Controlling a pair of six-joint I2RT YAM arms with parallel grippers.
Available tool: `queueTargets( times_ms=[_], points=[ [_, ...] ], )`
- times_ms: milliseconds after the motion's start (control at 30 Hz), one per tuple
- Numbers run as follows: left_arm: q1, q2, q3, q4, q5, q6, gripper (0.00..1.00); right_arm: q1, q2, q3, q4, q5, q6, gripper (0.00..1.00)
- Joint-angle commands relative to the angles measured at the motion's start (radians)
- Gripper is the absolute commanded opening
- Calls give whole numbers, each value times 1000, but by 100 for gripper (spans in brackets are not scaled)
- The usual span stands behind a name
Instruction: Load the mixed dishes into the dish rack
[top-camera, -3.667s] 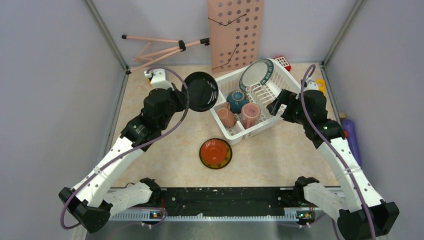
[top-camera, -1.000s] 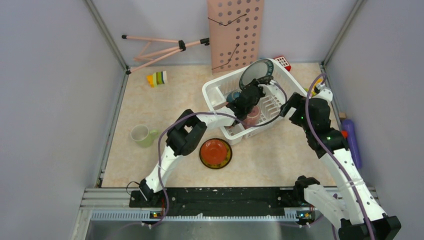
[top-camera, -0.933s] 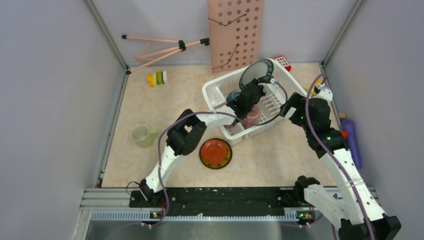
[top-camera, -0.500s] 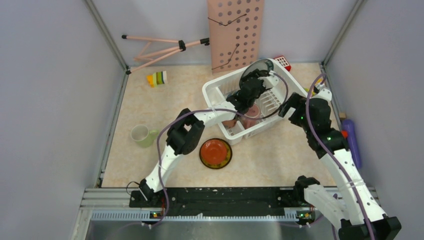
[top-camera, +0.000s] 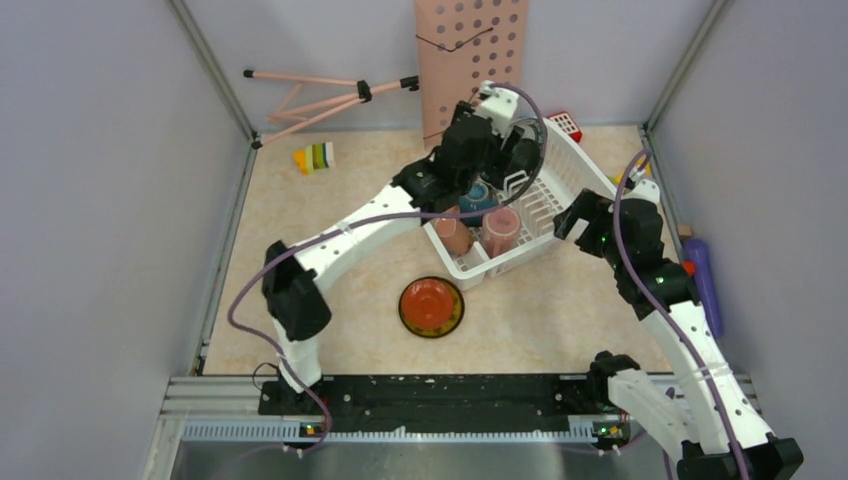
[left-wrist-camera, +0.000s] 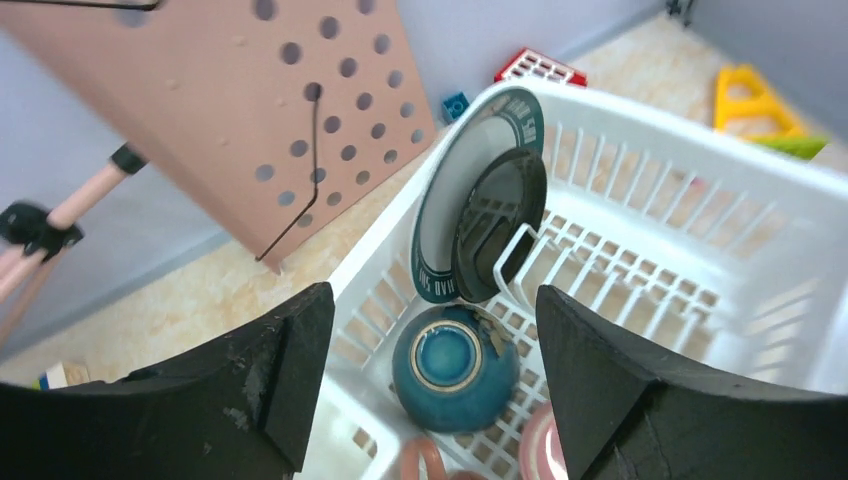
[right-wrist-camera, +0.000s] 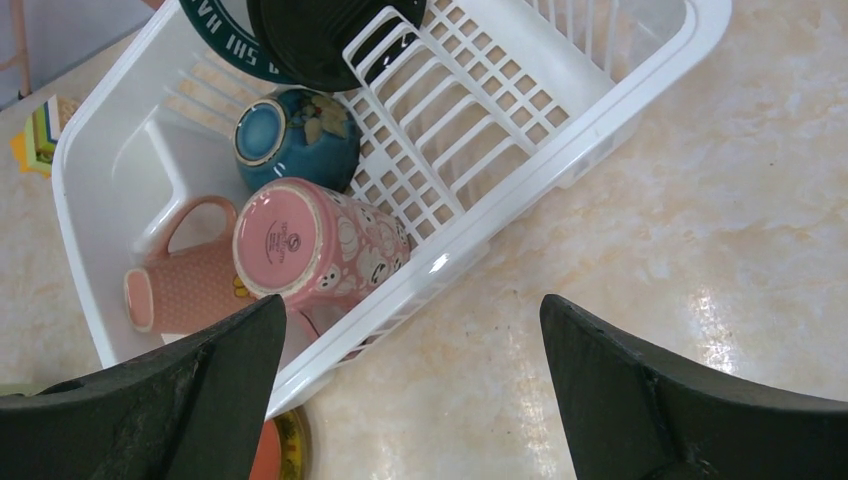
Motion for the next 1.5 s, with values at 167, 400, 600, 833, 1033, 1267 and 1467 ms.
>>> queueTargets(
  times_ms=[167,400,600,833,1033,1267,1467],
  points=[
    [36,-376,-336,-394,72,-475,68,-2,1,-2,7,-66,-9,96],
    [172,-705,-840,-310,343,-733,67,-3,-21,-44,36,-103,-6,96],
    [217,-806,-1081,-288,386,-839,64,-3,-25,-59,57,-148,3,96],
    [239,-768,-1214,-229,456,-886,63,-3,-29,-89,2,-203,12,96],
    [267,-675,-1312,-50,580,-924,62,-3,-54,-229,28,-396,58,96],
    [288,-525,-1321,37,715,-913,57,-3,-37,-403,181,-644,147,95],
    [289,-485,-1332,95,732,-895,33,16,-3,-461,265,-720,196,91]
  ],
)
